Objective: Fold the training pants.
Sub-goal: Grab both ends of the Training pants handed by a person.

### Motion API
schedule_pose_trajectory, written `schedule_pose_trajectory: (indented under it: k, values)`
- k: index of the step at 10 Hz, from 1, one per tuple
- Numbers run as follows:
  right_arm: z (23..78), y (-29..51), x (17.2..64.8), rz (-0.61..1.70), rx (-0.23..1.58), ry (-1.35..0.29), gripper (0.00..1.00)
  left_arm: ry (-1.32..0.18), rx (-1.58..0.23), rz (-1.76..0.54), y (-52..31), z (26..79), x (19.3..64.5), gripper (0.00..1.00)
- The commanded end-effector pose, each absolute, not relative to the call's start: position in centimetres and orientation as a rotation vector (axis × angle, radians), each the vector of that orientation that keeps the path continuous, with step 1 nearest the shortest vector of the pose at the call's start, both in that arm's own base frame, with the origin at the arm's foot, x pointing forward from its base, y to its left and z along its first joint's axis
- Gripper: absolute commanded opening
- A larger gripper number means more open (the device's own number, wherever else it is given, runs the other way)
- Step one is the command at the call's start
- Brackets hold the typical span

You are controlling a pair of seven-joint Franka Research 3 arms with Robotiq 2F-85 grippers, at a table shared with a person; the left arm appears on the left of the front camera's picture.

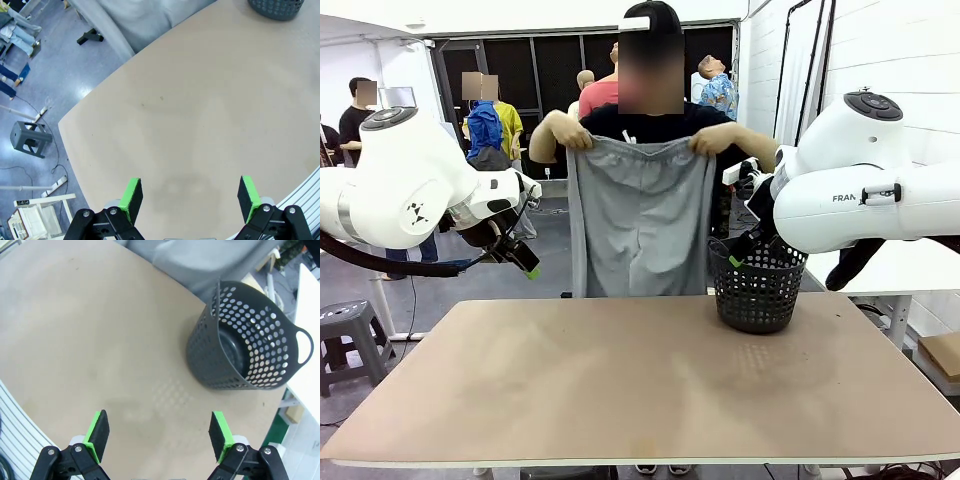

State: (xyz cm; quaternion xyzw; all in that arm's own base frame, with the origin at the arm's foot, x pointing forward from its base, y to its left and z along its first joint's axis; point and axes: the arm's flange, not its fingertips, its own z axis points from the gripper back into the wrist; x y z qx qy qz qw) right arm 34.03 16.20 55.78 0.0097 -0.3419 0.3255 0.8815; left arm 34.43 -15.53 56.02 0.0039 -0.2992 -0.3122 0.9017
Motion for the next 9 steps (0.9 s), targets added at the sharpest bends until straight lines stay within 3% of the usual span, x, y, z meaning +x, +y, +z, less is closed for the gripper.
schedule_pose_trajectory:
  k: [1,9]
  values:
    - [55.4,16.2,34.14,0.68,0.025,-0.712,1.0,-0.62,0.003,-0.648,-15.55,56.08,34.46,1.0]
    - [55.4,16.2,34.14,0.68,0.025,-0.712,1.0,-0.62,0.003,-0.648,-15.55,56.08,34.46,1.0]
